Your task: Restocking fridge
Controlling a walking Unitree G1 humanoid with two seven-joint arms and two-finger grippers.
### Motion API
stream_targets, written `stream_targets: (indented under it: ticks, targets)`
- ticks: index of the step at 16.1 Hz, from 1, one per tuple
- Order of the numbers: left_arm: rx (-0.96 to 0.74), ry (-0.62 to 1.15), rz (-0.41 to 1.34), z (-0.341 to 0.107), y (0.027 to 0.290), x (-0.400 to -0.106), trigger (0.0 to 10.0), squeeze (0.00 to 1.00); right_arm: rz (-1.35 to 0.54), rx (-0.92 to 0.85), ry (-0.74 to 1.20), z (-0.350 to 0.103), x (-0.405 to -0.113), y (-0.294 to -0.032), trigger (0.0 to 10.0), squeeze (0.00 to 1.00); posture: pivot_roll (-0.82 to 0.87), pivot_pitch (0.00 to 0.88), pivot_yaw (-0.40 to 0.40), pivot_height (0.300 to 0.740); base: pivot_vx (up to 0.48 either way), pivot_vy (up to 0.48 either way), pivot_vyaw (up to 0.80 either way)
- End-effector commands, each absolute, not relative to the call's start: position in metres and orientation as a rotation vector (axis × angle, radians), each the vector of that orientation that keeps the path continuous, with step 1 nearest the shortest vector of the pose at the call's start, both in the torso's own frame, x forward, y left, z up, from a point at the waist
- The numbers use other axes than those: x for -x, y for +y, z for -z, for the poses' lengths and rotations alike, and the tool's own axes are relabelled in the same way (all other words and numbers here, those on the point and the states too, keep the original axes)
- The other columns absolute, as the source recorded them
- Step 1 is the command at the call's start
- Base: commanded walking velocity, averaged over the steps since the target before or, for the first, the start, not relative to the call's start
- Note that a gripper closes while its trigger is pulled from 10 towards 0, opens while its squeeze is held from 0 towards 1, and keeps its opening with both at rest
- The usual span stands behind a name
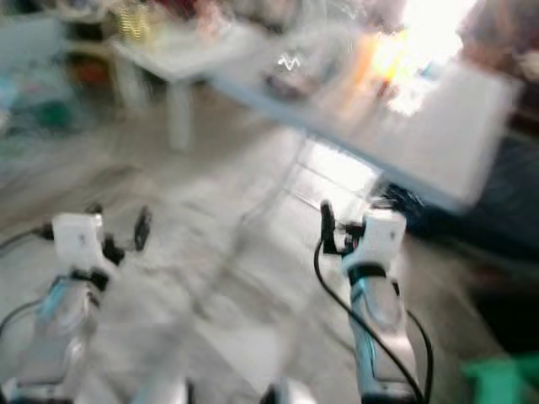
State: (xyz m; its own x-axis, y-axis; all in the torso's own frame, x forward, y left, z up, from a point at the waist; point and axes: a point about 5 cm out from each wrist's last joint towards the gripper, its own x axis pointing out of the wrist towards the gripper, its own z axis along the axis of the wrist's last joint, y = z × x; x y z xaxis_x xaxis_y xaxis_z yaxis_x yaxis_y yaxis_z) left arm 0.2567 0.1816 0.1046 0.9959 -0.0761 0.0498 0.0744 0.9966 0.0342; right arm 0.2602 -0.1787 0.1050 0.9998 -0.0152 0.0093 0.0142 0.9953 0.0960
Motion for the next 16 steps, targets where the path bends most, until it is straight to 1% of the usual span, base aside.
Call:
stream_targets:
  ticks: [1,2,6,10,14,16]
  targets:
    - [-0.014,-0.045,0.111,-0.1036,0.1719,-0.2567,10.0,0.0,0.011,-0.09,-0.033,-0.1107,-0.2618,-0.1809,10.0,0.0,0.1,0.055,-0.077,0.74,0.341,0.0,-0.51]
    - [-0.013,-0.046,0.113,-0.1039,0.1715,-0.257,10.0,0.0,0.009,-0.093,-0.033,-0.111,-0.2621,-0.1806,10.0,0.0,0.1,0.057,-0.077,0.74,0.345,0.0,-0.49]
    - [-0.007,-0.048,0.123,-0.1046,0.1691,-0.2595,10.0,0.0,0.006,-0.081,-0.031,-0.1113,-0.2636,-0.1805,10.0,0.0,0.1,0.059,-0.076,0.74,0.4,0.0,0.0]
    - [0.004,-0.046,0.128,-0.1054,0.1667,-0.2618,10.0,0.0,-0.014,-0.105,-0.049,-0.1143,-0.2649,-0.1777,10.0,0.0,0.1,0.061,-0.076,0.74,0.394,0.273,0.0]
    - [-0.005,-0.049,0.132,-0.1066,0.1661,-0.2637,10.0,0.0,-0.021,-0.065,-0.048,-0.1151,-0.2664,-0.1757,10.0,0.0,0.09,0.081,-0.08,0.74,0.353,0.324,0.0]
    - [-0.016,-0.054,0.138,-0.1077,0.1644,-0.2641,10.0,0.0,-0.017,-0.01,-0.063,-0.1163,-0.268,-0.1742,10.0,0.0,0.09,0.084,-0.081,0.74,0.351,0.326,0.0]
